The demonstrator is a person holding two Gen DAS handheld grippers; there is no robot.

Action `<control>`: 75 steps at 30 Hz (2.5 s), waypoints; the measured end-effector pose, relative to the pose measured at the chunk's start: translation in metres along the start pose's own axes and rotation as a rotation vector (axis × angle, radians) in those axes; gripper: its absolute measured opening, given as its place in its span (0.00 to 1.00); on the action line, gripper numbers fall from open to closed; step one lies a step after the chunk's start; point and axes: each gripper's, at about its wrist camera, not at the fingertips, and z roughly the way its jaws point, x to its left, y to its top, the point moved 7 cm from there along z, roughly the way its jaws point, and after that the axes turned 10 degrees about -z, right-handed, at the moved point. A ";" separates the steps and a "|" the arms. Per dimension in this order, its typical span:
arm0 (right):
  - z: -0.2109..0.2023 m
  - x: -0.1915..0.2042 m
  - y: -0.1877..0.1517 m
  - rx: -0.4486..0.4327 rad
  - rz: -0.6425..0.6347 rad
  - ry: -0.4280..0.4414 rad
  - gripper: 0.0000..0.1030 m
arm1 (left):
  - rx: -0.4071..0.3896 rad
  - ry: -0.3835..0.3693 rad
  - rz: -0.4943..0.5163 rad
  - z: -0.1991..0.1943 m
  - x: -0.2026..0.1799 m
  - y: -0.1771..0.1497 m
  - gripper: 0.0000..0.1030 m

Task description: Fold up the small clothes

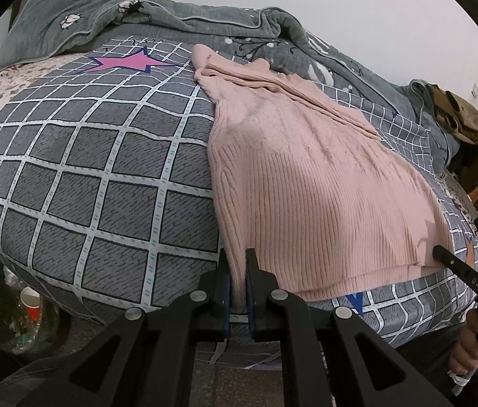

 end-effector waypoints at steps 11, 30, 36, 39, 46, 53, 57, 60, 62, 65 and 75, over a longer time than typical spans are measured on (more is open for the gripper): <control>-0.001 0.000 0.000 -0.003 0.007 0.005 0.08 | -0.001 -0.001 -0.002 0.000 -0.002 0.000 0.08; -0.004 -0.003 0.000 -0.003 0.049 0.030 0.10 | 0.007 -0.031 -0.002 -0.001 -0.005 0.002 0.26; -0.003 -0.003 0.000 0.003 0.057 0.044 0.12 | 0.017 -0.066 -0.051 0.000 0.000 0.003 0.26; -0.003 -0.002 -0.001 0.008 0.066 0.059 0.14 | 0.018 -0.081 -0.069 0.000 0.002 0.003 0.25; -0.001 0.004 -0.003 0.013 0.059 0.082 0.12 | 0.043 -0.110 -0.099 0.004 0.001 0.000 0.07; -0.013 0.014 0.003 -0.039 0.039 0.134 0.04 | -0.019 -0.161 -0.111 -0.016 -0.005 0.006 0.06; -0.029 0.012 0.017 -0.059 0.120 0.257 0.04 | -0.025 -0.286 -0.175 -0.038 -0.010 0.025 0.06; -0.047 0.004 0.040 -0.095 0.244 0.397 0.04 | -0.050 -0.379 -0.223 -0.059 -0.020 0.051 0.06; -0.055 0.001 0.056 -0.117 0.294 0.453 0.04 | -0.074 -0.413 -0.220 -0.071 -0.033 0.074 0.06; -0.065 -0.004 0.084 -0.147 0.345 0.503 0.04 | -0.107 -0.437 -0.229 -0.082 -0.046 0.105 0.06; -0.040 -0.026 0.188 -0.213 0.455 0.541 0.04 | -0.241 -0.280 -0.276 -0.052 -0.063 0.208 0.06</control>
